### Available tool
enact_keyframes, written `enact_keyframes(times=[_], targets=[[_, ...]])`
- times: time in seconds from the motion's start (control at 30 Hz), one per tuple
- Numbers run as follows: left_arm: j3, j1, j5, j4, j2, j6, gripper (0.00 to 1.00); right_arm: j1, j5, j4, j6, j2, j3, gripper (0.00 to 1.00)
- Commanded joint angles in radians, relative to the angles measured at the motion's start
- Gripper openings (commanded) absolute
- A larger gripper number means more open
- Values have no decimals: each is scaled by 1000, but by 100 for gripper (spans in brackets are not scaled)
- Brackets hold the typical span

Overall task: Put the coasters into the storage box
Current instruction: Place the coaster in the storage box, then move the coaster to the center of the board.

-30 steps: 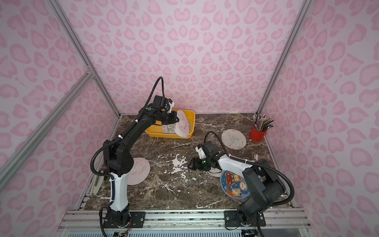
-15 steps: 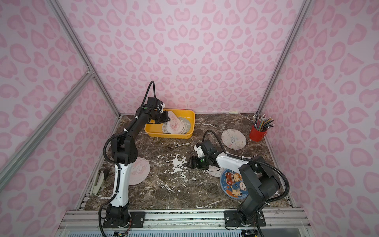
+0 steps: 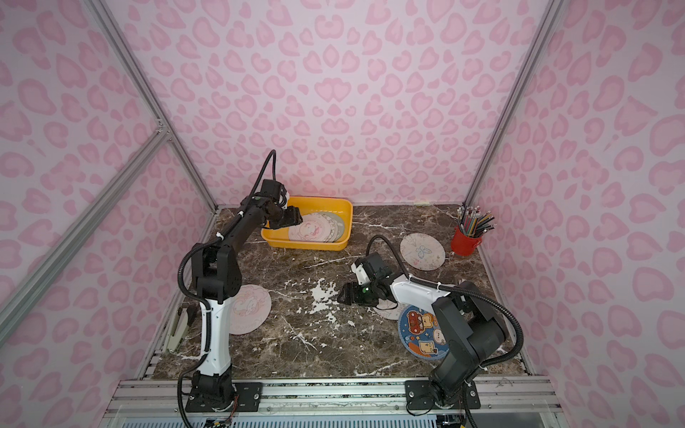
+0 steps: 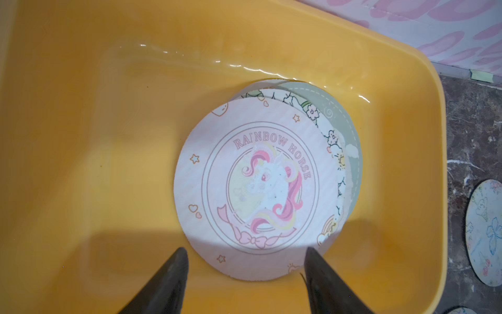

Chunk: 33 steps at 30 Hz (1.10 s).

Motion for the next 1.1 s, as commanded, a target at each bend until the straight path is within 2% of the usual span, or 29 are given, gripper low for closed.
enact_keyframes(times=[0.0,0.3,0.47,0.67,0.97,1.07], targets=[[-23,-1,-13,24,-34,7,74,-5,31,-27,-16,-3,11,76],[-266,-20,32,131,-206,-27,86,-109,129,-146,-95,-18,46,78],[-430,-41,47,178,-320,-54,90,-185,257,-228,-103,-28,61,82],[-597,-84,63,205,-437,-79,94,-274,377,-273,-84,-57,55,92],[-788,-159,109,257,-562,-142,99,-452,515,-273,-91,-70,15,95],[-823,-183,117,267,-582,-158,100,-503,504,-255,-101,-63,5,95]])
